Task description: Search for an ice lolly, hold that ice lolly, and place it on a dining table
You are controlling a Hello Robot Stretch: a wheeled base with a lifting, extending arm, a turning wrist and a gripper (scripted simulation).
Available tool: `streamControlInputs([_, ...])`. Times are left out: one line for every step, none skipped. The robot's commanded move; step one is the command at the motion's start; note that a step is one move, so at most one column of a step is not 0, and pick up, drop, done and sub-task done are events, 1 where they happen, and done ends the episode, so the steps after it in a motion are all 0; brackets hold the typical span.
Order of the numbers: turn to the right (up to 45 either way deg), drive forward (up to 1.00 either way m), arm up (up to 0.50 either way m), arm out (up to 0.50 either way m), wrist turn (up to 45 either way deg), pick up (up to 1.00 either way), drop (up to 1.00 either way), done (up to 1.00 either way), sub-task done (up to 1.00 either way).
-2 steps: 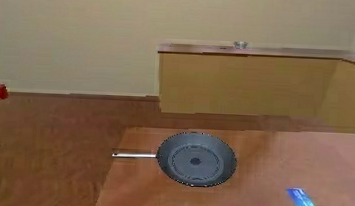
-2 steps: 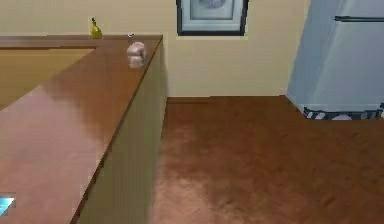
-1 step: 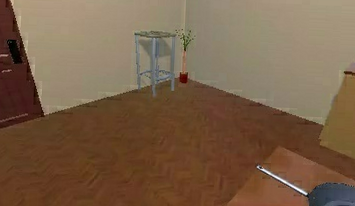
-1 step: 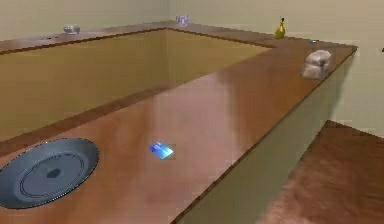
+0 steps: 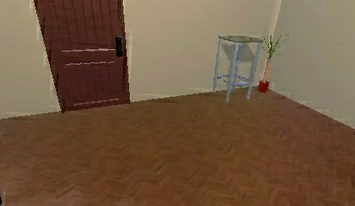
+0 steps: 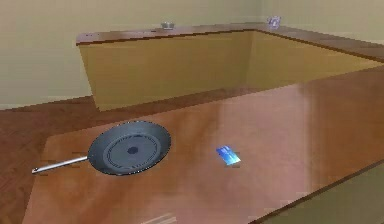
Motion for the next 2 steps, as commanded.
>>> streamControlInputs([0.0,0.00,0.50,0.00,0.0,0.00,0.00,0.00,0.00])
streamControlInputs([0.0,0.00,0.38,0.00,0.0,0.00,0.00,0.00,0.00])
